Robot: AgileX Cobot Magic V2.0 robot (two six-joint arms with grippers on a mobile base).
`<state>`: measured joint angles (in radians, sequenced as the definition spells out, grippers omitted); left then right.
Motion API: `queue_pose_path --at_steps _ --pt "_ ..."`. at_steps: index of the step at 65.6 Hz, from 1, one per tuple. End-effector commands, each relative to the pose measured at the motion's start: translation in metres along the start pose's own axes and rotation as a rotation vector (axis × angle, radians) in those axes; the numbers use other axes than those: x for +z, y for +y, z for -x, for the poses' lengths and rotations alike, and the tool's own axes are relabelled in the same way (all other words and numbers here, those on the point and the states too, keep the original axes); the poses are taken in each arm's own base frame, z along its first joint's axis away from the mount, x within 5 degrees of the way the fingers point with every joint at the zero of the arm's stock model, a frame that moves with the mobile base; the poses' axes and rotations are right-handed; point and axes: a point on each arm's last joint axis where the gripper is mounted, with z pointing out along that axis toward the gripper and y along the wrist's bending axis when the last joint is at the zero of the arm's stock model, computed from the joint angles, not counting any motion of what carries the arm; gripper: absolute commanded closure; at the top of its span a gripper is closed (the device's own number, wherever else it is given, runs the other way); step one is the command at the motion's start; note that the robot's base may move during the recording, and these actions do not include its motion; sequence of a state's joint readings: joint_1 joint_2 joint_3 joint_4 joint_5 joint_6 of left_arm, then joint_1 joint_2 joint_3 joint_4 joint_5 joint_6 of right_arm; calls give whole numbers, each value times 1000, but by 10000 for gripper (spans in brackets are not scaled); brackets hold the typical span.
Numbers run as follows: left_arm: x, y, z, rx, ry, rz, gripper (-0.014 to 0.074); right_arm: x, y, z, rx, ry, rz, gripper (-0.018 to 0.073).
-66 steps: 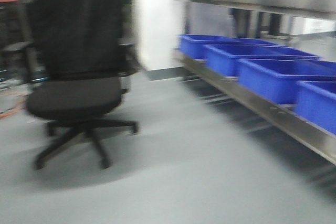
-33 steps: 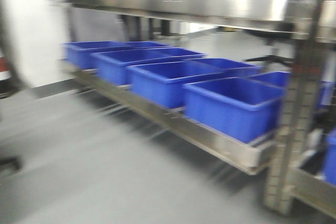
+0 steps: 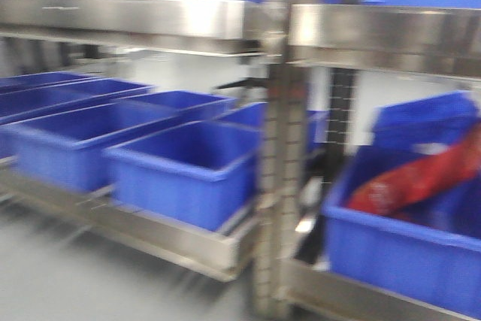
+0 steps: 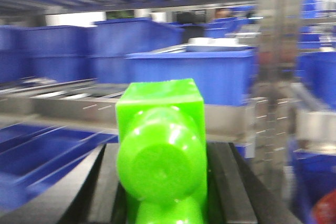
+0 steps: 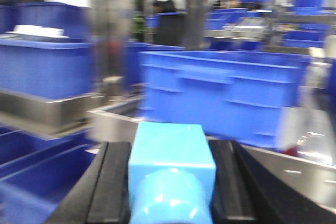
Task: Grab block from conveyor and place in blue bin
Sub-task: 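Drive the base up to the shelf of blue bins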
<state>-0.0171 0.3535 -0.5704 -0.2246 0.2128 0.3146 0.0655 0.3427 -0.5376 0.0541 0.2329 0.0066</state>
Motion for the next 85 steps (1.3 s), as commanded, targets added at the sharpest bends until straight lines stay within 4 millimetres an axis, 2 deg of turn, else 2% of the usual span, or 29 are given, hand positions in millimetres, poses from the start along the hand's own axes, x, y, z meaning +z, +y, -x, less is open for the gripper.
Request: queue_pose_path --at_steps 1,85 --pt "-1 0 3 -4 -24 1 707 -1 0 2 -13 -28 2 721" --pt "-1 0 3 -4 -25 1 707 -1 0 2 -13 -28 2 721"
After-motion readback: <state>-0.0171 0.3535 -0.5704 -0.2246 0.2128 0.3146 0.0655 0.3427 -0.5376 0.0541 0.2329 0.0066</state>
